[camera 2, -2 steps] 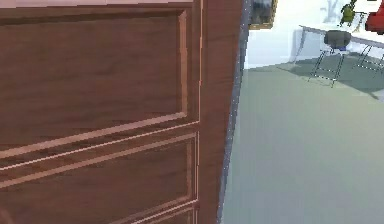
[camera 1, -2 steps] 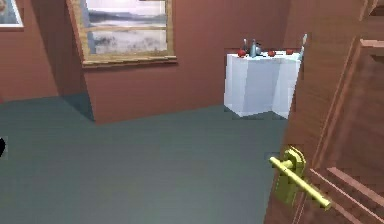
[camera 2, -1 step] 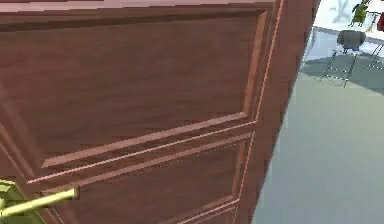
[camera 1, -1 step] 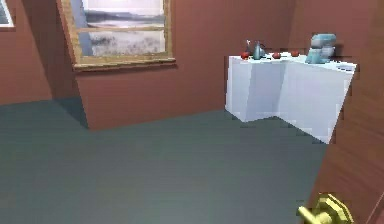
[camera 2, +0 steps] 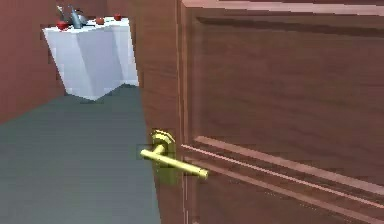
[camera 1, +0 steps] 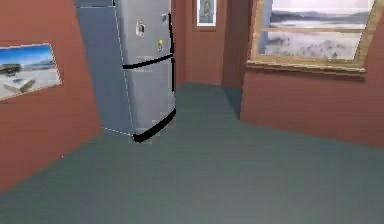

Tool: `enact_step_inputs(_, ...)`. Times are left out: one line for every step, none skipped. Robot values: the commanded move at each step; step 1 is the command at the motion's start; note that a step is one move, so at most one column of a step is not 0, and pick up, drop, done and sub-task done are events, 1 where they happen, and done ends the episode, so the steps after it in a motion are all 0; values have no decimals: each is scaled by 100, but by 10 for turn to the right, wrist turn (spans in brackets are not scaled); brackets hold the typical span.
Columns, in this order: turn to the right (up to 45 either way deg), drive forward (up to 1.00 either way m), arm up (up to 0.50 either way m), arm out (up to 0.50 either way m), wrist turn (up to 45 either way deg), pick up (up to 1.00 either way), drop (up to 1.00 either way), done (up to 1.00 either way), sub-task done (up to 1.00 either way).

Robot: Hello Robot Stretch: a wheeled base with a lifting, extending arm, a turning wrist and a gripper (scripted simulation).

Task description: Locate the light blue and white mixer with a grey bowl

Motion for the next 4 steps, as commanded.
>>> enact_step_inputs(-450,0,0,0,0,0,0,0,0)
enact_step_inputs(-210,0,0,0,0,0,0,0,0)
enact_step_inputs(0,10,0,0,0,0,0,0,0)
enact_step_inputs(450,0,0,0,0,0,0,0,0)
